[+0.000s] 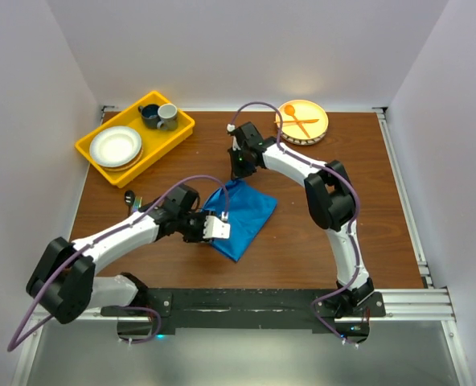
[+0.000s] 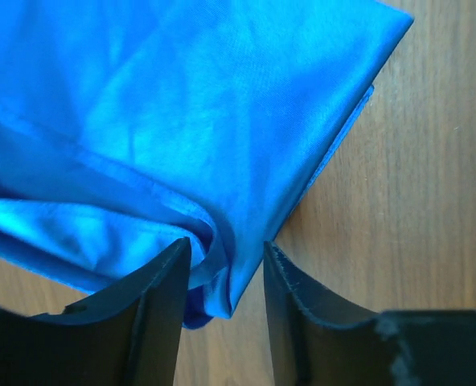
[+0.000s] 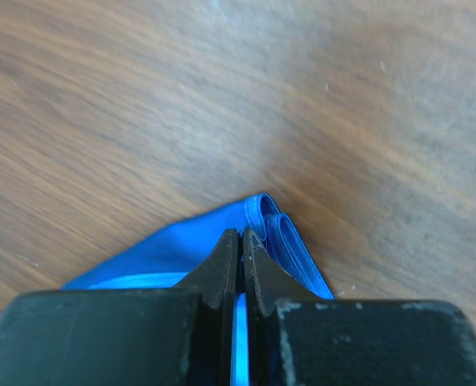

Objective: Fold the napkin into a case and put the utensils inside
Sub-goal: Fold the lower triangle-folded napkin at the center of the board.

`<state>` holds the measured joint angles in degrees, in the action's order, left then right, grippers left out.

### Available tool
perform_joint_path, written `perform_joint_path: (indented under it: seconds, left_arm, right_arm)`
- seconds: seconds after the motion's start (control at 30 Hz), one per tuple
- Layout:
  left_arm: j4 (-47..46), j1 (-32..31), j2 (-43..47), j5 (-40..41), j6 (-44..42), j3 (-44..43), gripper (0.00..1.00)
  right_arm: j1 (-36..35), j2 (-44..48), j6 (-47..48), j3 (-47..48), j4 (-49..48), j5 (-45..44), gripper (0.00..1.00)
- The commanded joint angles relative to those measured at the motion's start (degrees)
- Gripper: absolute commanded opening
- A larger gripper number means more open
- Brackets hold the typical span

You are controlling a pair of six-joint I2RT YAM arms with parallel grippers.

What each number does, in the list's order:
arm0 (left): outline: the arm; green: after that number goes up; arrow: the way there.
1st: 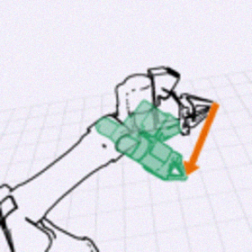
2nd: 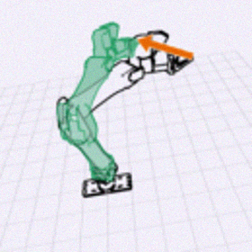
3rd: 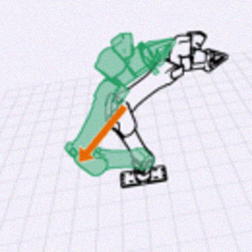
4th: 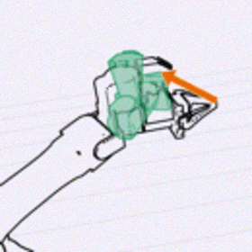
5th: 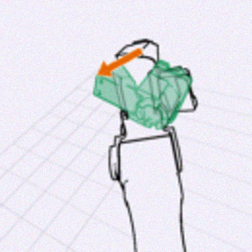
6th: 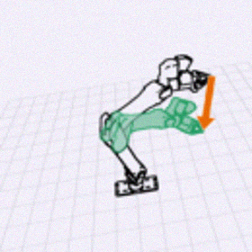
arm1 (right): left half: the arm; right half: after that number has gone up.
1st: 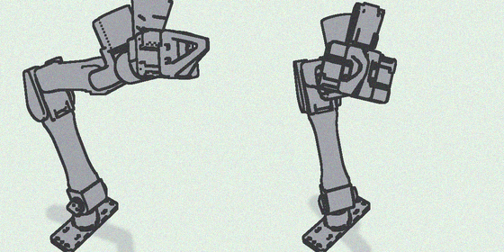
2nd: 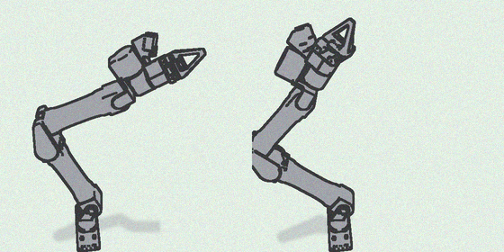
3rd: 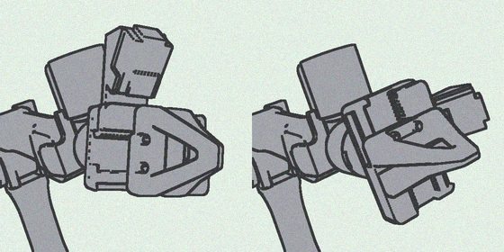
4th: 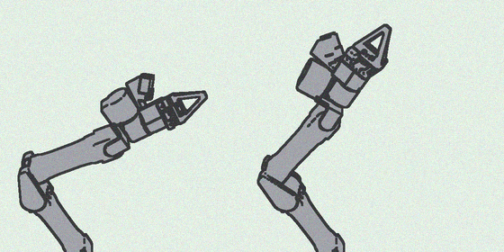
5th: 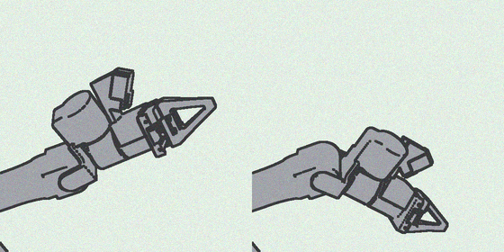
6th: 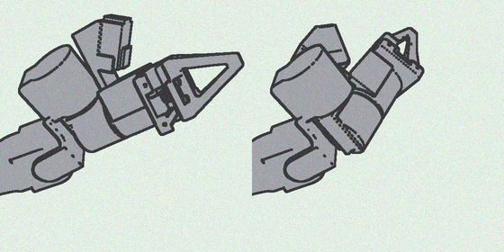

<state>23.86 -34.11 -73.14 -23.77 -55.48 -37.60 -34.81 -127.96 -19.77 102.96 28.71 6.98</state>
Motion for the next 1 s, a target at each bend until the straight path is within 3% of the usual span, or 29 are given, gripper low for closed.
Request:
perform_joint_path:
  seconds: [0.0, 0.37, 0.73, 0.97]
  left_arm:
    - [2.2, 1.8, 4.9, -4.4, 6.0, -2.6, 0.48]
    - [2.7, 10.0, 10.6, -7.6, 17.6, -1.6, 0.55]
    - [-2.2, 9.3, 8.0, -2.7, 25.8, -1.2, 0.58]
    - [-3.8, 4.8, 5.2, -1.5, 26.8, -1.1, 0.61]
  right_arm:
    - [0.4, 5.9, 1.7, -1.4, -0.9, -0.2, 0.0]
    - [1.3, 9.0, 5.1, -5.2, -1.7, -0.2, 0.0]
    - [1.3, 11.3, 10.7, -9.2, -0.9, 1.3, 0.0]
    - [1.4, 12.0, 13.1, -13.7, -1.7, 0.1, 0.0]
